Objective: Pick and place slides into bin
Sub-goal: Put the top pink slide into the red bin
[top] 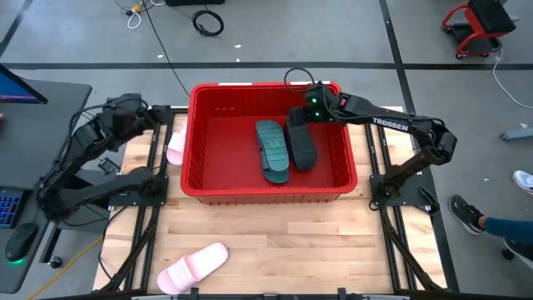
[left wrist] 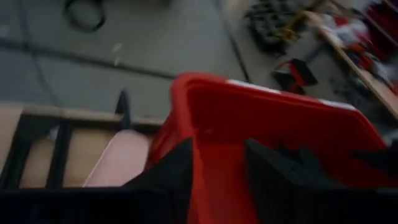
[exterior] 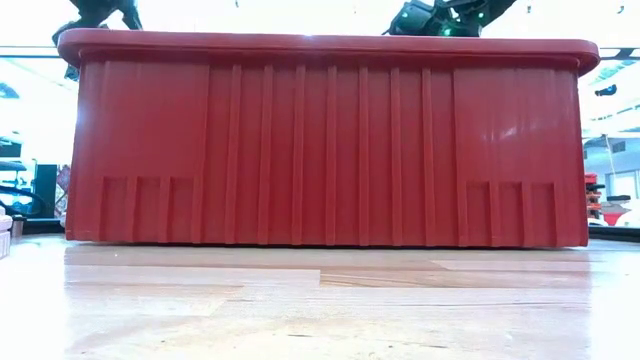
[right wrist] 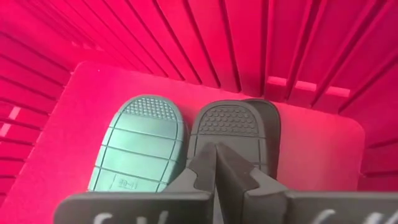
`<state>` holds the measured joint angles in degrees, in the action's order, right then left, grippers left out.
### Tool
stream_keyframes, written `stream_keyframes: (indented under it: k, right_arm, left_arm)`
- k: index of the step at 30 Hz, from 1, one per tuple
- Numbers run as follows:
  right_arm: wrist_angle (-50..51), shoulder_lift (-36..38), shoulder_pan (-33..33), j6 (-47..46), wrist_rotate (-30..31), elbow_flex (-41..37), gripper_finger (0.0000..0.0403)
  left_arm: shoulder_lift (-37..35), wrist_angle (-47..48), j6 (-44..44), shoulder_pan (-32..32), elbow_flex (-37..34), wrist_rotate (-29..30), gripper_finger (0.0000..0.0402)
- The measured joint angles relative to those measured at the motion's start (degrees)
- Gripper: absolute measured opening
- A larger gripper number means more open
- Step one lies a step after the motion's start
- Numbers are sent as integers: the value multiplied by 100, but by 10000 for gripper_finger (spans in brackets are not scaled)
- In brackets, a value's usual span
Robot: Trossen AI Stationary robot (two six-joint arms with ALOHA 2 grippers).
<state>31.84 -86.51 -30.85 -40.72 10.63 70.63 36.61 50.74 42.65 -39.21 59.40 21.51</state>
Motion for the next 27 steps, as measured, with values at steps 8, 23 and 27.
stream_keyframes:
  k: [8,23,27]
  right_arm:
    - [1,1,6,40,-12,0,13]
    - [6,1,400,342,-24,2,14]
    - [6,1,445,348,-24,2,15]
  left_arm:
    - [476,316,1554,-950,-38,-451,194]
    - [1999,944,2240,-2325,-98,-700,159]
    - [1943,1351,2768,-2370,-101,-672,149]
